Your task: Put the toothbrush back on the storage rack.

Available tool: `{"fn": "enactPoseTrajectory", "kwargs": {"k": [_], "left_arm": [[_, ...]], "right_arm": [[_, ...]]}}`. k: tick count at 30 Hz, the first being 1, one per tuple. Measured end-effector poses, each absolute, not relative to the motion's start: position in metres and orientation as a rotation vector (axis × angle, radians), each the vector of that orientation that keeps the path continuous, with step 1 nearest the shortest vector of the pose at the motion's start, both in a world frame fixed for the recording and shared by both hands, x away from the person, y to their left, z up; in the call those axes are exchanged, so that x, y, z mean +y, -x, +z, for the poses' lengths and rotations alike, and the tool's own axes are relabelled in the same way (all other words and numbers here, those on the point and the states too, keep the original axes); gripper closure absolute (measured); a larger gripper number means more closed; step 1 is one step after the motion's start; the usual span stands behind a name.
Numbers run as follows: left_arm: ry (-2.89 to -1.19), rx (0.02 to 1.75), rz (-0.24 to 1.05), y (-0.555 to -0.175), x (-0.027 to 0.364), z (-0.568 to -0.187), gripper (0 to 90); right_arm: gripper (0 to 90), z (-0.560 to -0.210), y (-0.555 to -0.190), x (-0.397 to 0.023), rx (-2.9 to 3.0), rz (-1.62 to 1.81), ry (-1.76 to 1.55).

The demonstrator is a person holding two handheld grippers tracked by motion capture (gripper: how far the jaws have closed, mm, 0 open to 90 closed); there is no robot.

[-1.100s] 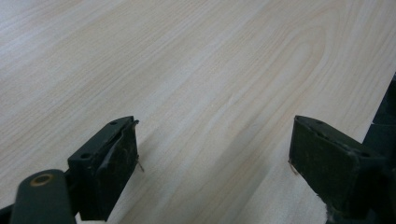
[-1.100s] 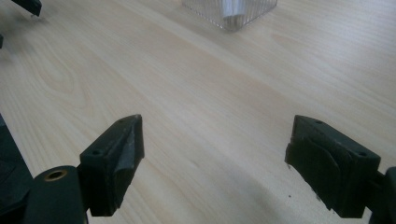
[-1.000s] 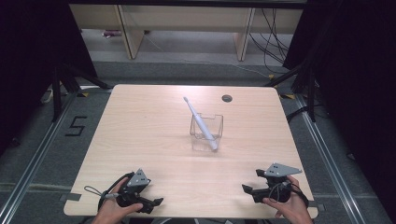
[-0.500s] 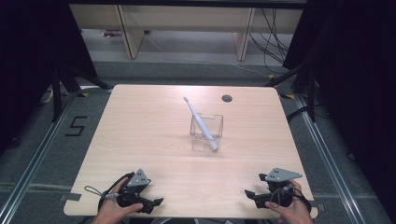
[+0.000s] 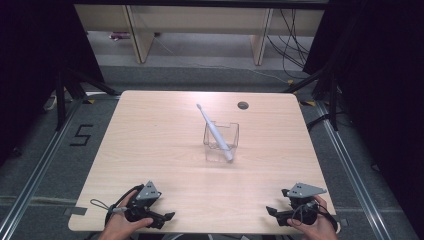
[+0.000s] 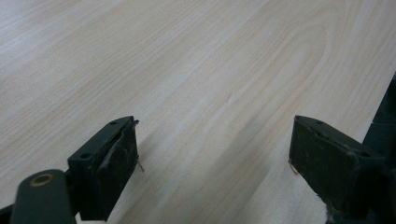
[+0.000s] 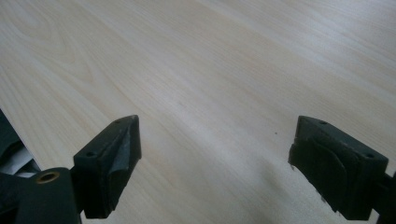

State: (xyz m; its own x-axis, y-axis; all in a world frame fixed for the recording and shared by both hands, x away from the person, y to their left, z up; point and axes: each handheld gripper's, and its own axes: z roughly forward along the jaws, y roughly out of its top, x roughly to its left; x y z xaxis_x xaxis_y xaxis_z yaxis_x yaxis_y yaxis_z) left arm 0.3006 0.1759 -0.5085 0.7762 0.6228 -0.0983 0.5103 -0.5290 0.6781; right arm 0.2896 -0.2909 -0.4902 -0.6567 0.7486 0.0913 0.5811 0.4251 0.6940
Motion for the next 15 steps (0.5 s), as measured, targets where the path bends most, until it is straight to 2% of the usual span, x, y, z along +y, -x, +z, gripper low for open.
{"fn": "enactPoseTrajectory", "kwargs": {"k": [15], "left_arm": [[-2.238, 0.846, 0.193, -0.3001, 0.1758, -0.5085, 14.8]], "right_arm": [[16.3, -0.4908, -0.2905, -0.2957, 2.482, 1.04, -1.109]]}}
